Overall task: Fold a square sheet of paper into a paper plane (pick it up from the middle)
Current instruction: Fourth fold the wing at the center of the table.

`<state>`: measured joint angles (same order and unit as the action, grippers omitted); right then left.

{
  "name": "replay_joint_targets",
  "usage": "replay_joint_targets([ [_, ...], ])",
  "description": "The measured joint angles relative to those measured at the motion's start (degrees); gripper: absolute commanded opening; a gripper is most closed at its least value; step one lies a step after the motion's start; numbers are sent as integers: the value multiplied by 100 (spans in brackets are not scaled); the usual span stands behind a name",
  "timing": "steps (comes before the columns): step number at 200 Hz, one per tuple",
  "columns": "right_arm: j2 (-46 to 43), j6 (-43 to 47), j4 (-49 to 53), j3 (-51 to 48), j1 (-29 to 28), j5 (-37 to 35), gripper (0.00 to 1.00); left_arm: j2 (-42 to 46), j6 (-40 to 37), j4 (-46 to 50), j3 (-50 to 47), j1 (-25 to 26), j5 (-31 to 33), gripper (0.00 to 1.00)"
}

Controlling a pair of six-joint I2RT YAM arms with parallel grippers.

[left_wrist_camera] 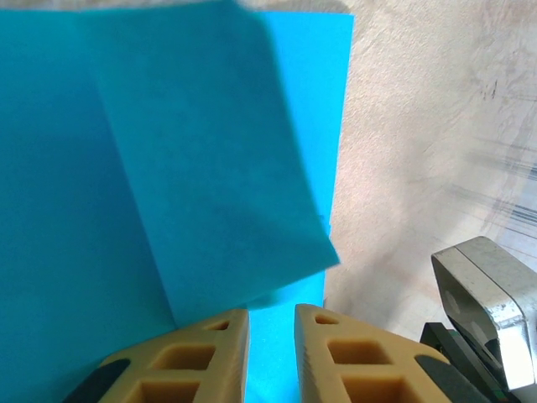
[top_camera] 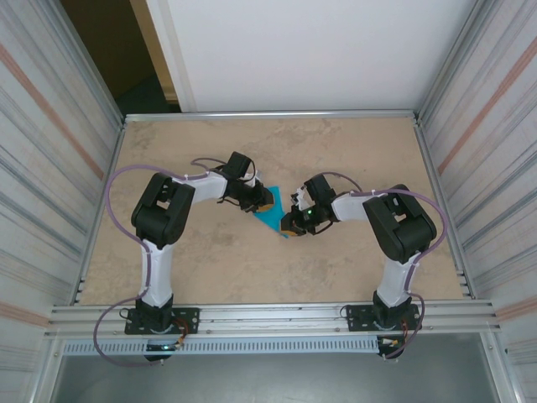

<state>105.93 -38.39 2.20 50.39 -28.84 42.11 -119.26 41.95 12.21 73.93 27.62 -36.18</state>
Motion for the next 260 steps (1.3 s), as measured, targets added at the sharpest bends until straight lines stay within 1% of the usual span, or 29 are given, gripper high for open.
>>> replay_joint_targets([
  [56, 15, 57, 225, 72, 0, -7, 14, 264, -28, -11, -208, 0, -50, 23],
  [116, 20, 199, 452, 125, 0, -11, 14, 437, -304, -181, -251, 0, -127, 23],
  [191, 22, 304, 518, 149, 0, -11, 14, 37, -382, -107, -22, 0, -68, 22],
  [214, 22, 304, 540, 173, 0, -9, 16, -42, -382, 33, 90, 0, -22, 22],
  [227, 4, 284, 522, 177, 0, -13, 20, -72, -385, 107, 149, -2, -17, 22],
  [247, -201, 179, 446, 177, 0, -94, 21, -96, -385, 177, 201, 0, 0, 22],
  [260, -407, 90, 323, 181, 0, -195, 20, -98, -382, 208, 214, 0, 24, 22],
])
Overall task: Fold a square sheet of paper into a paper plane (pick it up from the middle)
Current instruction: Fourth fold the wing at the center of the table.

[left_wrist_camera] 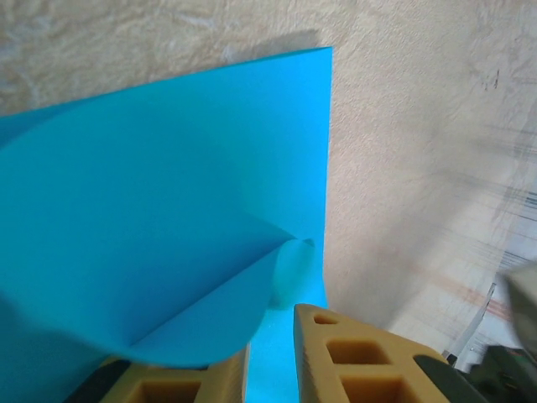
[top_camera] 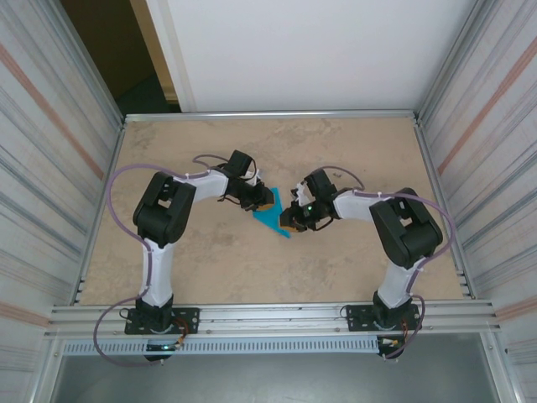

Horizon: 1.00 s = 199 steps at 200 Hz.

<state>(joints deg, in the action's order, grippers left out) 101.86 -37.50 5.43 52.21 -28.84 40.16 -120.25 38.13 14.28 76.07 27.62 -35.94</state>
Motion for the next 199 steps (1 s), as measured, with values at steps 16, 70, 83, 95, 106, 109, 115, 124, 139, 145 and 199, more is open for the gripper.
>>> replay_joint_targets([
  [16, -133, -118, -114, 87, -4, -146, 16, -4, -2, 35, 20, 0, 17, 21],
  [70, 216, -439, -192, 494, -168, -588, 9, -24, 0, 101, 63, 0, 22, 21],
  [83, 328, -487, -199, 553, -175, -625, 9, -31, 0, 111, 70, 0, 24, 21],
  [95, 424, -542, -192, 601, -175, -656, 9, -35, 0, 125, 79, 0, 20, 21],
  [106, 505, -557, -192, 636, -179, -684, 8, -46, 0, 157, 103, 0, 22, 21],
  [109, 522, -557, -190, 643, -179, -688, 8, -52, 0, 175, 114, 0, 22, 21],
  [115, 568, -557, -190, 654, -179, -702, 8, -63, -2, 214, 144, 0, 20, 21],
  [124, 616, -557, -177, 656, -181, -702, 8, -83, 0, 271, 186, 0, 22, 21],
  [139, 684, -557, -107, 656, -186, -702, 8, -118, 0, 393, 267, 0, 33, 21],
  [145, 702, -555, -68, 656, -186, -706, 8, -131, 2, 439, 299, 0, 44, 21],
  [199, 730, -553, 46, 597, -184, -632, 8, -227, 20, 780, 522, 11, 118, 20],
])
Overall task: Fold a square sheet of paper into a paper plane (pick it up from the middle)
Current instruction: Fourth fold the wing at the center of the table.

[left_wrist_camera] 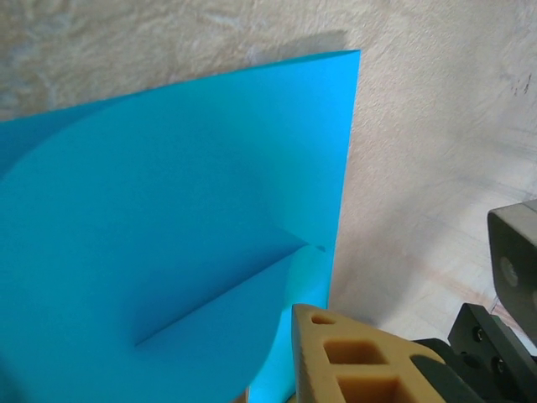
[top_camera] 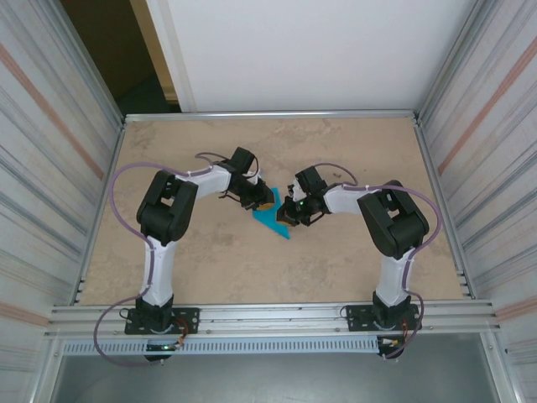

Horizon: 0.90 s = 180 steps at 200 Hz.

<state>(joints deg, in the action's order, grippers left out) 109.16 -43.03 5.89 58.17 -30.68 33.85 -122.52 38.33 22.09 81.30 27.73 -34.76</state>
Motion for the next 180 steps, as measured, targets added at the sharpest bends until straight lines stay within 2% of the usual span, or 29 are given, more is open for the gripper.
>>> replay_joint_targets([
  [85, -284, 7, -184, -584, 42, 216, 8, -72, 50, 254, 151, 11, 105, 19],
  [180, -1294, 9, 26, -1707, 42, 295, 9, -155, 66, 492, 326, 15, 140, 19],
])
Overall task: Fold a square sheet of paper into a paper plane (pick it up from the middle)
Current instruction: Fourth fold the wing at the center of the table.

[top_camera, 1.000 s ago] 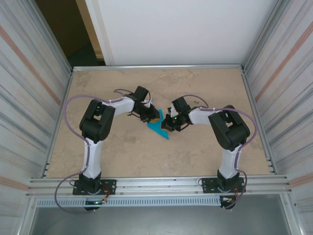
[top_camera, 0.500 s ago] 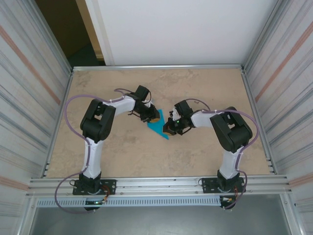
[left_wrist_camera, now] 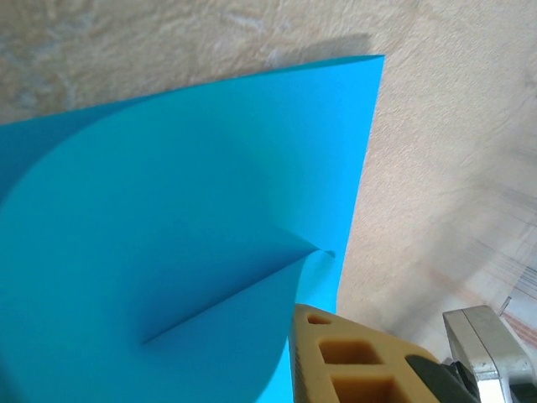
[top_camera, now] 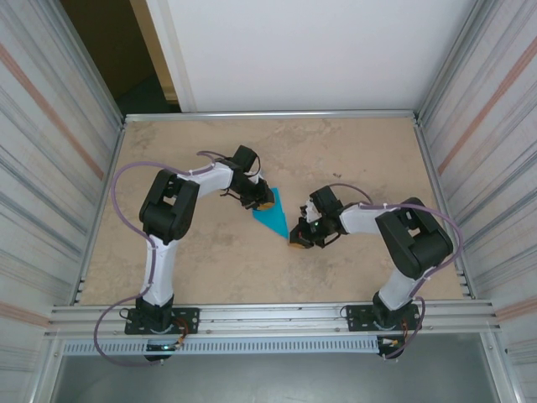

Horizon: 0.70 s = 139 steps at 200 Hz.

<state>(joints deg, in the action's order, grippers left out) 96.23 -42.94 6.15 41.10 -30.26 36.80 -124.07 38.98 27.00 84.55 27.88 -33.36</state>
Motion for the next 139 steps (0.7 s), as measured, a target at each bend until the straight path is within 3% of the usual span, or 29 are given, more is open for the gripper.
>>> replay_joint_targets([
  [48, -463, 7, 142, 520, 7, -293, 8, 0, 0, 0, 0, 0, -2, 19],
  [92, 413, 136, 166, 1541, -39, -557, 5, 11, 0, -2, -2, 7, -4, 19],
  [139, 1080, 267, 348, 1725, -63, -688, 5, 22, 0, -2, -2, 11, -2, 19],
])
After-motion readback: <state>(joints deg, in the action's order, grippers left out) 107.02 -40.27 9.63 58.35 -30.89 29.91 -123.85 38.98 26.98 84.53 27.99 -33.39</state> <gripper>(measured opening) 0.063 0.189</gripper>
